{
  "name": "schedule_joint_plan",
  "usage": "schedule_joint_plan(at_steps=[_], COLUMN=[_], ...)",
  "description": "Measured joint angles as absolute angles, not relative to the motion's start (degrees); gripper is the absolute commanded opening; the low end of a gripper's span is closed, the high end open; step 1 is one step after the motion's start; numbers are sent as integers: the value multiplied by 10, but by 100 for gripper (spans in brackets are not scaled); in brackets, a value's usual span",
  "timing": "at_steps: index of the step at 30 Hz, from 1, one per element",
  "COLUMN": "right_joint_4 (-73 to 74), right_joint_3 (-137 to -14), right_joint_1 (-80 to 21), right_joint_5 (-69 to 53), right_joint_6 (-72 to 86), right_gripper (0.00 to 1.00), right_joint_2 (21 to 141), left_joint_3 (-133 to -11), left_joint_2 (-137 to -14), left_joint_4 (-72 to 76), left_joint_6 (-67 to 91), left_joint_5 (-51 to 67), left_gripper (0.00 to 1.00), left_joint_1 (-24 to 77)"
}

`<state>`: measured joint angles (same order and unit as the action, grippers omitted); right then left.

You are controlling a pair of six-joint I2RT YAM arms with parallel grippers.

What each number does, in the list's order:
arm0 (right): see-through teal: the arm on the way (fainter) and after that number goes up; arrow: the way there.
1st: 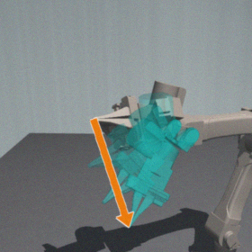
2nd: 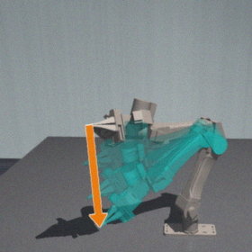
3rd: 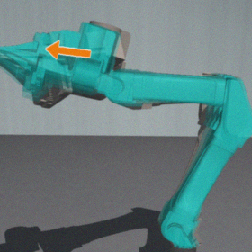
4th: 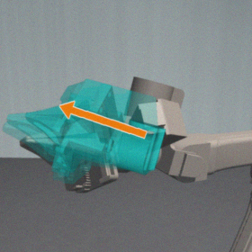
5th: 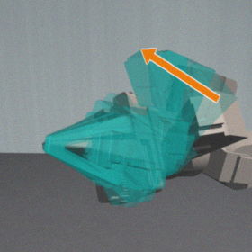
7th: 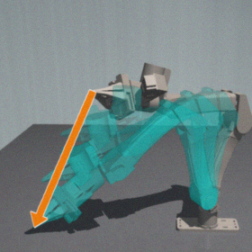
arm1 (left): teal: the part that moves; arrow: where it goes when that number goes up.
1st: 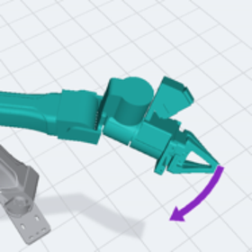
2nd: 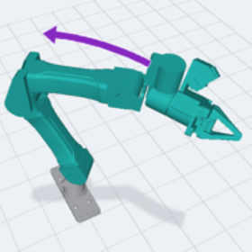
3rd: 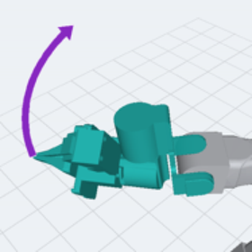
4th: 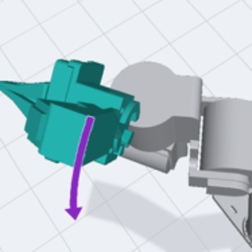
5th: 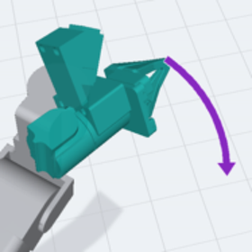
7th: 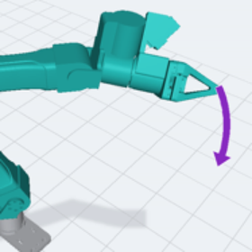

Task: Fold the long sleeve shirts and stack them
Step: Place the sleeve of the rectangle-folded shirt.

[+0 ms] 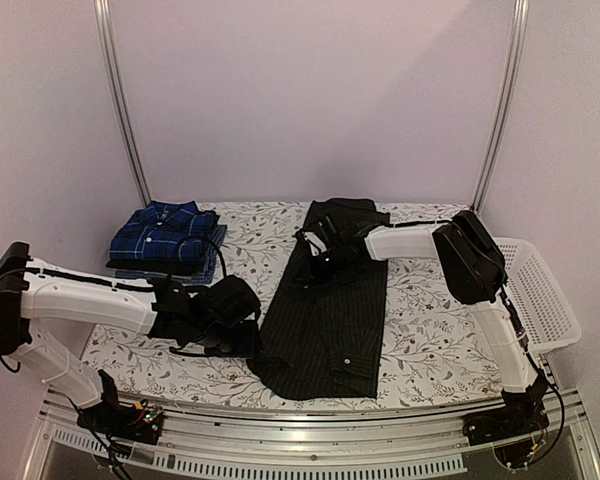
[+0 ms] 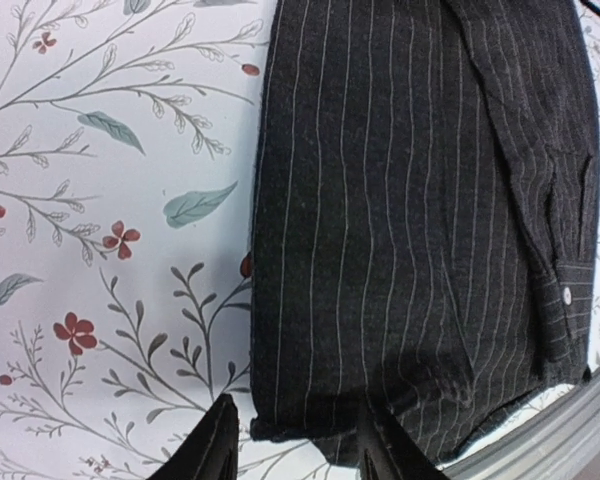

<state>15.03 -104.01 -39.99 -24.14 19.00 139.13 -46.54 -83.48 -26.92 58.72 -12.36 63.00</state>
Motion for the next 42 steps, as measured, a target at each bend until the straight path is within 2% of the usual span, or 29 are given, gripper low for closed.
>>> schedule_joint_plan(at_steps=[6,12,18,25,32,37,42], right_joint_4=[155,161,162,163,164,174,217], right_joint_3=[-1044,-1050,-1051,-1054,-1054,-1054,-1054], right_joint_1=[-400,-399,-399,-398,-398,-398,-396], right_joint_5=[-242,-243,-244,-247,-246,-236,-209], right_joint_6=[190,190,188,186,178,166,155], right_gripper=[0,0,0,0,0,0,0], right_joint_2=[1393,1396,1396,1399,1399,1392,1371], left_joint_3=[-454,-417,-366,-359,-408,-446,-450], left_joint_2=[-864,-868,-849,-850,-807,-763,-828], left_joint_4=[-204,-178,-168,-145,-233,-240,-208], left_joint_6=[570,568,582,592,590,570,518], left_joint_5=[-69,-5,46,74,55,46,57], left_gripper=[17,11,11,11,20,29,35], left_joint_1=[587,590,615,633,655,615,529])
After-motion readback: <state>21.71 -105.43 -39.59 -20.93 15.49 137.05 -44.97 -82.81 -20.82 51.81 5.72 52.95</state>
